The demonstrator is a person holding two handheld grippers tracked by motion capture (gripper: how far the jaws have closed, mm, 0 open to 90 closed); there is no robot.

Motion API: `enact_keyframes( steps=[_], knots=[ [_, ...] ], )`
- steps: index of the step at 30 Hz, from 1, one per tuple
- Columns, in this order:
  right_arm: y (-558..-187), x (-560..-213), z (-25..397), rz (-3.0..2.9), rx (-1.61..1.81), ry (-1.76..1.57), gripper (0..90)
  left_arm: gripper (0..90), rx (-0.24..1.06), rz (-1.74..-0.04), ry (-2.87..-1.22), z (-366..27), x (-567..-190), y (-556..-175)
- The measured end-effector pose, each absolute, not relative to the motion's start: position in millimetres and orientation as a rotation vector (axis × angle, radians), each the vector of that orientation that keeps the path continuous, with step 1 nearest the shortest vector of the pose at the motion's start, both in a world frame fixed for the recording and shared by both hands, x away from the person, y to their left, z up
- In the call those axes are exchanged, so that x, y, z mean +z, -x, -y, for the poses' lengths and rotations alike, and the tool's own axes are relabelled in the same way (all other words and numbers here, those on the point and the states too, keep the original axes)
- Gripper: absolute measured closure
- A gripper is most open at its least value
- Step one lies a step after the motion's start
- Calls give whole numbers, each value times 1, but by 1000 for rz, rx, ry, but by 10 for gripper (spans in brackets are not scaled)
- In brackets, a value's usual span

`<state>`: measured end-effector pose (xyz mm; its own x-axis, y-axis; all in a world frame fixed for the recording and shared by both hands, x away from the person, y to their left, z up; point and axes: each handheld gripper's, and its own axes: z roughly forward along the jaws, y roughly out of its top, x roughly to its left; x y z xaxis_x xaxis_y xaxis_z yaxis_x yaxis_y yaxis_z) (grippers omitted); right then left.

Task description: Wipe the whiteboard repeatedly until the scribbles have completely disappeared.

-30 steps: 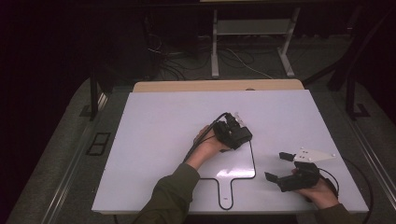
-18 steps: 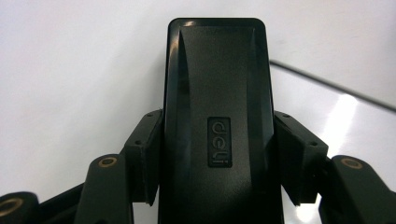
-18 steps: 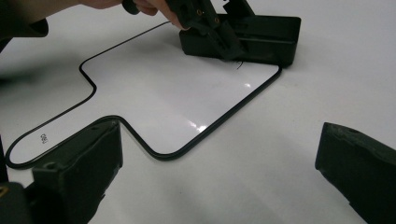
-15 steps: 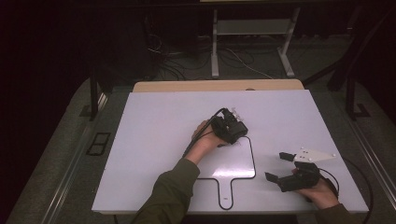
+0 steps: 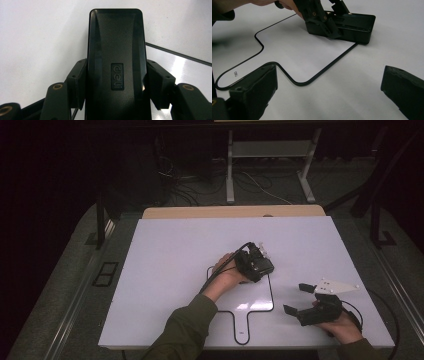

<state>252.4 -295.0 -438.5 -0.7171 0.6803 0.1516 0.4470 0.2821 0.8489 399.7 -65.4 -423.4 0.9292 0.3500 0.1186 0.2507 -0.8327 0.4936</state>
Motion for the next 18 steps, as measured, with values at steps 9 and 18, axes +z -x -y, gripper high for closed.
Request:
enact_keyframes(
  steps=[9, 18],
  knots=[
    [-253, -439, 295, -2312, 1409, -1042, 0, 394, 282, -563, -2542, 51, -426, -421],
    [-253, -439, 295, -2312, 1407, -1042, 0, 394, 282, -488, -2586, 56, -424, -412]
  ],
)
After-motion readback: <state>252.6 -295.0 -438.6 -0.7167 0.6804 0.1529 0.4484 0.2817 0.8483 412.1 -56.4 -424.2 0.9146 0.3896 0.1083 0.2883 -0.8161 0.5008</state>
